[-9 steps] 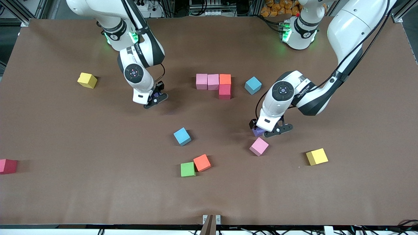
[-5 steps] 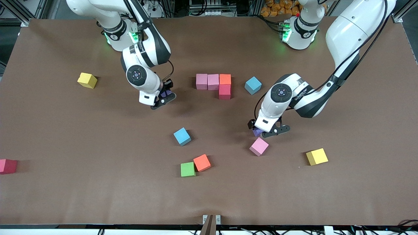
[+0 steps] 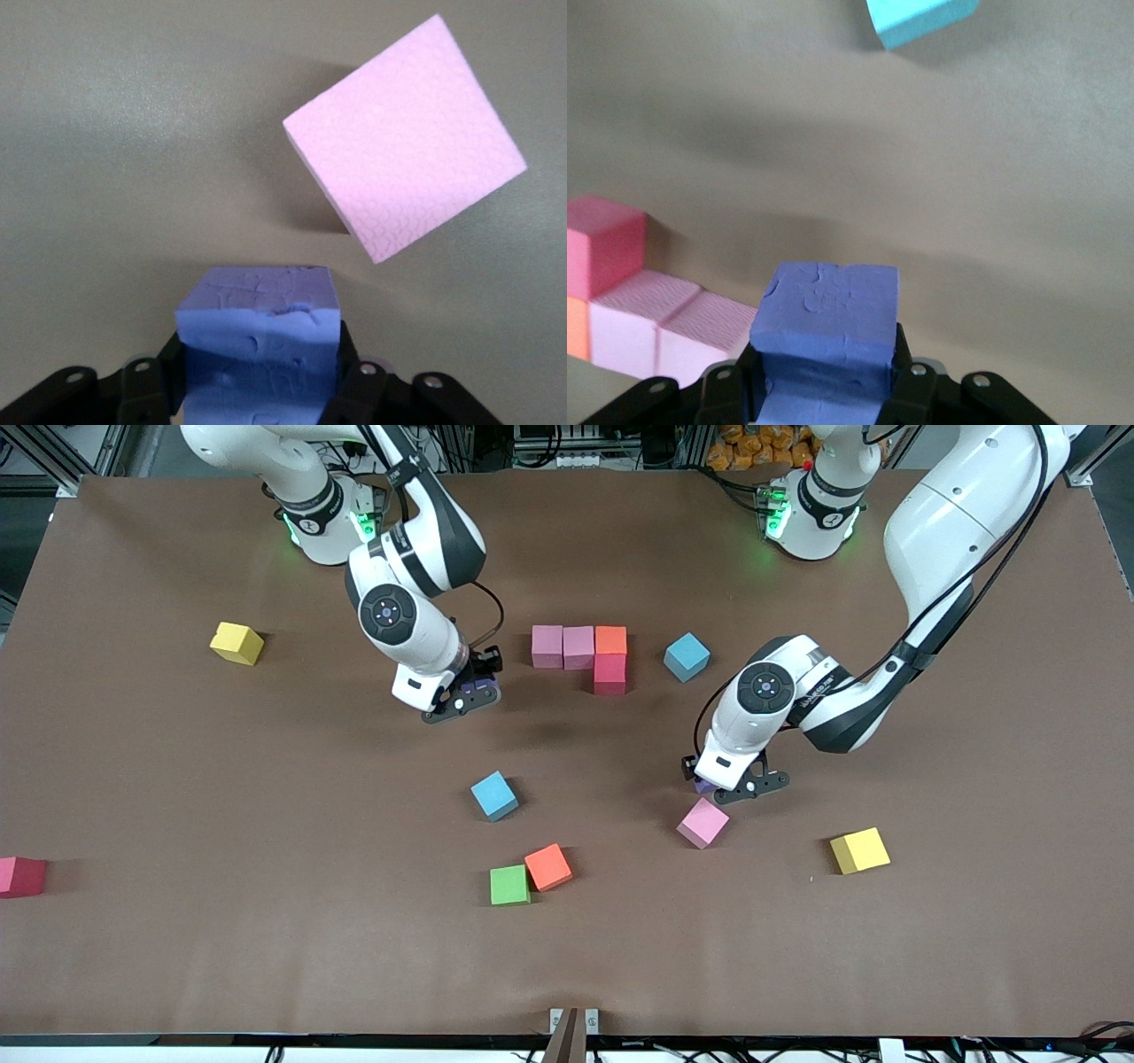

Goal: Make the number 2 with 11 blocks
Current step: 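Carry the purple cube to the cube row with the right gripper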

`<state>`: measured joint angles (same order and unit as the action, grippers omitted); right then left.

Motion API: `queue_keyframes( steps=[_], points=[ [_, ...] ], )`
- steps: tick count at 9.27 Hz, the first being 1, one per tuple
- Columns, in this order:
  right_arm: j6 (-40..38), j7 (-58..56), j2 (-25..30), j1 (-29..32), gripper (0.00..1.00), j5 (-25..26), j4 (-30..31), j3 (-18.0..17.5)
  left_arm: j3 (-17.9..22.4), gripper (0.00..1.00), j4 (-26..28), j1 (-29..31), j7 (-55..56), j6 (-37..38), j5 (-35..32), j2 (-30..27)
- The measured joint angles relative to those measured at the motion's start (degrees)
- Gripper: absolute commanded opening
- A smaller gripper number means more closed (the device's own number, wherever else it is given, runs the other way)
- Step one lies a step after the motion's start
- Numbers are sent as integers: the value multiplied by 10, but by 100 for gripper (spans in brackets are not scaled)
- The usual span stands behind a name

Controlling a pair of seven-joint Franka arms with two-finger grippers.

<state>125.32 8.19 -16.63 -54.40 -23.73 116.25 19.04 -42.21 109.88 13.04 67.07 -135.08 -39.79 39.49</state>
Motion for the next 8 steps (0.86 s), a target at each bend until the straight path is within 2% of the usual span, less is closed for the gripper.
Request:
queue_keyframes(
  steps=[2,6,8],
  points=[
    [2,59,-28,-19,0,-41,-48,-1,1,0,-1,0,5,0,0,0],
    [32,232,-150,-70,0,-55,-200,-2,1,0,-10,3,17,2,0,-8],
    [75,255,-207,-70,0,-132,-239,-2,1,0,-12,5,20,5,5,-24]
  ],
)
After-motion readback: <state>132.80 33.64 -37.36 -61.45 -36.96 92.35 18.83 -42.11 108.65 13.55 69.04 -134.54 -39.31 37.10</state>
